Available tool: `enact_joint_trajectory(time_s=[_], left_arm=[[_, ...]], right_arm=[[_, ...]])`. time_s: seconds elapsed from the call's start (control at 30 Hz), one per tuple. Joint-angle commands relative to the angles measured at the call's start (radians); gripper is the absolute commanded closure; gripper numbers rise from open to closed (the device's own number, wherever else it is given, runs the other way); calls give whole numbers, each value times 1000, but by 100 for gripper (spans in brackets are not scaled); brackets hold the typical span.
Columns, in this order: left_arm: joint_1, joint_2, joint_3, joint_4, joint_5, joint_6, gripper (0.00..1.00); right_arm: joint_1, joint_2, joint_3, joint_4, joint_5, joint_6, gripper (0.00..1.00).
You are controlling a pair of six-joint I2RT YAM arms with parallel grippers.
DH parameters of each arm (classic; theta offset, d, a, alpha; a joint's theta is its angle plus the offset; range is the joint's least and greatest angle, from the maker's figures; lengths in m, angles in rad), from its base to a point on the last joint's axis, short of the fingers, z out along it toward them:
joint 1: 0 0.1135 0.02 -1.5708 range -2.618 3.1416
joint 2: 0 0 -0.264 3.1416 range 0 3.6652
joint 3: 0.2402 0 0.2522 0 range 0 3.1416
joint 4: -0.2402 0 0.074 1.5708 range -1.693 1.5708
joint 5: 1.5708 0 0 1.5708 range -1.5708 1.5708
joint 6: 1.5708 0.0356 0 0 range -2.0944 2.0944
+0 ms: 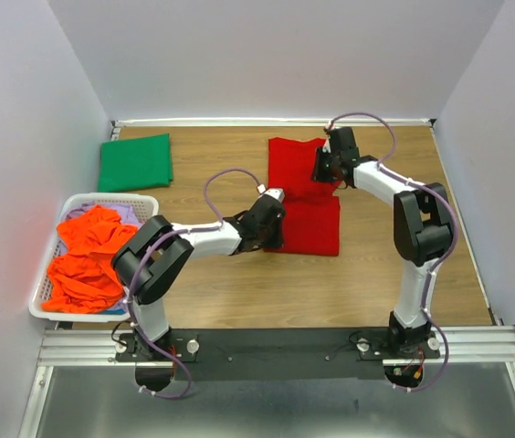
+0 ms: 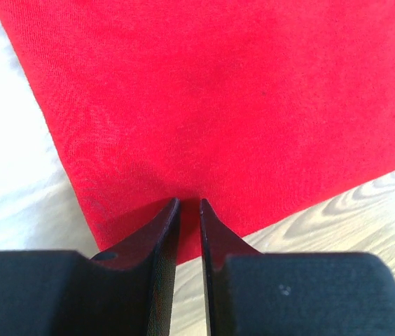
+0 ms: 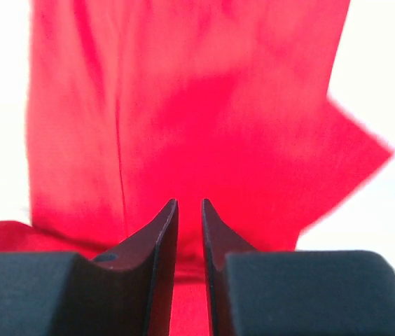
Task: Fold and stack the t-shirts
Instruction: Fold the tshirt
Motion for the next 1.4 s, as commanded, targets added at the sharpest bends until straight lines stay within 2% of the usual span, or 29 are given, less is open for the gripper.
enact_joint_trajectory(time_s=[0.0, 0.23, 0.3, 0.5, 0.63, 0.83, 0.9, 1.0, 1.13, 1.23, 1.33, 1.37], left_arm=[[-3, -22, -73, -130, -8, -3, 74], [-4, -119, -144, -123, 17, -34, 75], [-6, -142, -168, -126, 20, -38, 75], [-4, -214, -224, -140, 21, -46, 75], [-4, -237, -245, -144, 20, -49, 75], [-6, -277, -283, -144, 18, -63, 74], [-6, -289, -293, -146, 12, -66, 74], [-6, -322, -288, -150, 1, -72, 74], [-4, -387, -259, -152, -19, -74, 71], [3, -438, -233, -144, -39, -69, 69], [60, -487, -231, -102, -27, -51, 69], [74, -496, -234, -89, -22, -44, 69]], right_arm=[[-1, -12, 85, 19, -58, -55, 70], [75, -195, -139, 34, -305, -46, 68], [94, -218, -203, 45, -420, -42, 68], [120, -190, -305, 129, -565, -17, 68], [117, -106, -294, 140, -548, -51, 68], [27, 49, -117, 139, -517, -69, 68], [10, 72, -40, 139, -517, -51, 68], [3, 37, -10, 133, -536, -16, 66], [5, -65, -99, 136, -508, 23, 55], [3, -139, -188, 134, -504, 40, 54], [3, -277, -353, 139, -517, 78, 54], [3, -278, -354, 140, -528, 86, 54]])
